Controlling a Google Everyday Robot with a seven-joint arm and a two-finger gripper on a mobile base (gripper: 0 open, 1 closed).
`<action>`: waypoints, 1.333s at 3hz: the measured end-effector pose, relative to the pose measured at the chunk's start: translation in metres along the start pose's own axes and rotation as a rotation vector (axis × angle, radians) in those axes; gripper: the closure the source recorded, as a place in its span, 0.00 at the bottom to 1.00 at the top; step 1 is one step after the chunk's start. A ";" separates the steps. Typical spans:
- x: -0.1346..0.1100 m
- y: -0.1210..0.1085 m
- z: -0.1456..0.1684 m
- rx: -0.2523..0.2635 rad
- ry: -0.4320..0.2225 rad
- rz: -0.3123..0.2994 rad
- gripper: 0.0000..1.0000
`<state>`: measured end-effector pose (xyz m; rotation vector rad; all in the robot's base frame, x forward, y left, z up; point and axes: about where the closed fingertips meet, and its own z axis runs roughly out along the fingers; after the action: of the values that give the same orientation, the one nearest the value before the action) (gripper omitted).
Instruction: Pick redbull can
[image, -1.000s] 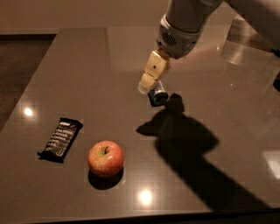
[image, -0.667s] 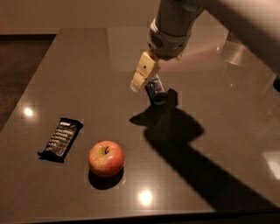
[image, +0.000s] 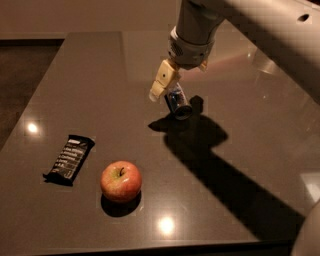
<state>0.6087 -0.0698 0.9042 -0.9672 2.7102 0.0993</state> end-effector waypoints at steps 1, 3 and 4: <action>-0.001 -0.009 0.011 0.002 0.009 0.019 0.00; -0.001 -0.016 0.043 0.013 0.083 0.033 0.01; 0.000 -0.020 0.049 0.036 0.115 0.035 0.23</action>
Offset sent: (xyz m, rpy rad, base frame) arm 0.0180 -0.0050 -0.0424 -0.0438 0.0666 -0.0325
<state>0.6321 -0.0782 0.8571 -0.9435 2.8238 0.0015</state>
